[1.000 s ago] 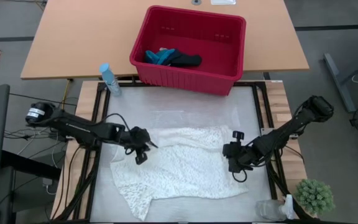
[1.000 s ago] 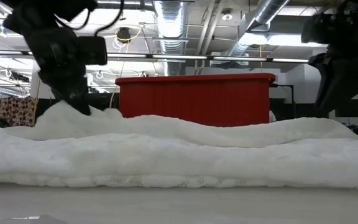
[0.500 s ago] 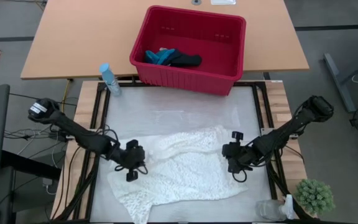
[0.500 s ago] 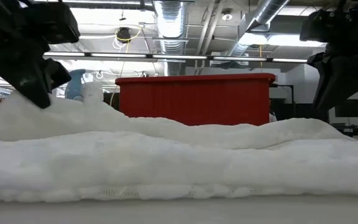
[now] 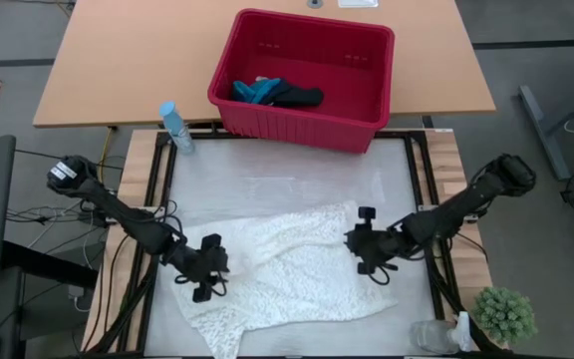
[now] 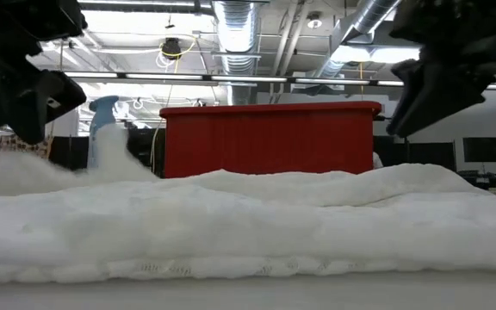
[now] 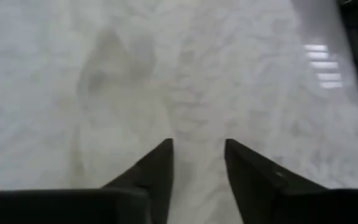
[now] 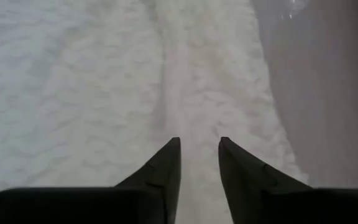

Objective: Fold Laundry from Bin
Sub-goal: Fold the white shirt

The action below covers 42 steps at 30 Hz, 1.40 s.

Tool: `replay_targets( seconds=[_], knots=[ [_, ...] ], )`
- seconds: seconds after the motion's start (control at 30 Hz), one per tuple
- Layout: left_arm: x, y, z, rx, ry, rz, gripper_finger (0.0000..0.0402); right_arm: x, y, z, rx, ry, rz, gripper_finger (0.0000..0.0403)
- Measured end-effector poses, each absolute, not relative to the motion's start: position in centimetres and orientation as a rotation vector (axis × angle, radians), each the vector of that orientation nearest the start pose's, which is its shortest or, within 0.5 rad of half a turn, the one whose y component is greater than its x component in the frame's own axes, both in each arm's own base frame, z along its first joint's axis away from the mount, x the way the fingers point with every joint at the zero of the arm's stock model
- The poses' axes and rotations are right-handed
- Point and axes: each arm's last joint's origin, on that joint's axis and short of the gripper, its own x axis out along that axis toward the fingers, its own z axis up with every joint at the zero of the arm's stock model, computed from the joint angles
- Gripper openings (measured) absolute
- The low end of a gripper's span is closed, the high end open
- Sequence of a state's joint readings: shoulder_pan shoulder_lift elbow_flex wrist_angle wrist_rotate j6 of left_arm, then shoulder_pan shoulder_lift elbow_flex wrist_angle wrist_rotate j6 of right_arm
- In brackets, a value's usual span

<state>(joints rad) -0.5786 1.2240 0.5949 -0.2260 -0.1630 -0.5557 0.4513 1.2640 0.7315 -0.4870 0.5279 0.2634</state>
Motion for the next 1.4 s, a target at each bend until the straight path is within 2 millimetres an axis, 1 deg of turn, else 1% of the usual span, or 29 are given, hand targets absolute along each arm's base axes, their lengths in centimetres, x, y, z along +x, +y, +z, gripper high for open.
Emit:
replay_targets(
  seconds=[0.13,0.2,0.27,0.37,0.53,0.7,0.8,0.87,0.93,1.03,1.07,1.1,1.17,1.27,1.33,1.4],
  knots=[
    [19.4,-12.5,18.6,-0.258,0.847,-0.177,0.0198,21.6,8.0,20.3,-0.218,0.892,-0.197,0.0180],
    [19.4,-12.5,18.7,-0.289,0.847,-0.183,0.0219,21.7,7.7,20.3,-0.208,0.903,-0.196,0.0199],
    [19.4,-12.5,18.7,-0.313,0.845,-0.173,0.0232,21.8,7.7,20.2,-0.193,0.913,-0.180,0.0211],
    [19.5,-12.4,18.7,-0.296,0.829,-0.141,0.0239,21.7,7.5,19.9,-0.182,0.920,-0.170,0.0216],
    [19.6,-12.1,18.7,-0.210,0.780,-0.059,0.0240,20.9,7.0,18.2,-0.196,0.976,-0.180,0.0209],
    [19.5,-11.9,18.6,-0.183,0.779,-0.021,0.0240,20.7,7.1,17.6,-0.161,0.979,-0.132,0.0201],
    [19.4,-11.8,18.5,-0.175,0.785,0.003,0.0240,20.4,7.0,17.0,-0.155,0.999,-0.145,0.0183],
    [19.3,-11.6,18.4,-0.169,0.781,0.040,0.0240,20.1,6.6,16.6,-0.150,1.023,-0.167,0.0154],
    [19.3,-11.5,18.4,-0.162,0.780,0.069,0.0240,19.8,6.3,16.3,-0.139,1.045,-0.189,0.0111],
    [19.2,-11.4,18.3,-0.148,0.785,0.092,0.0240,19.8,6.1,16.1,-0.132,1.050,-0.200,0.0033],
    [19.1,-11.3,18.2,-0.147,0.789,0.098,0.0240,19.8,6.1,16.2,-0.131,1.046,-0.199,0.0020],
    [19.1,-11.3,18.2,-0.146,0.795,0.106,0.0240,19.9,6.2,16.2,-0.132,1.044,-0.196,0.0017],
    [18.9,-11.2,18.0,-0.147,0.814,0.120,0.0240,20.0,6.7,16.6,-0.135,1.030,-0.179,0.0023],
    [18.7,-11.0,17.6,-0.173,0.824,0.143,0.0240,20.2,7.8,17.5,-0.144,1.003,-0.131,0.0029],
    [18.4,-10.9,17.1,-0.185,0.836,0.156,0.0240,20.1,8.7,17.9,-0.116,0.999,-0.085,0.0031],
    [18.1,-10.6,16.3,-0.193,0.855,0.171,0.0240,19.7,9.3,17.8,-0.078,1.020,-0.067,0.0034]
  ],
)
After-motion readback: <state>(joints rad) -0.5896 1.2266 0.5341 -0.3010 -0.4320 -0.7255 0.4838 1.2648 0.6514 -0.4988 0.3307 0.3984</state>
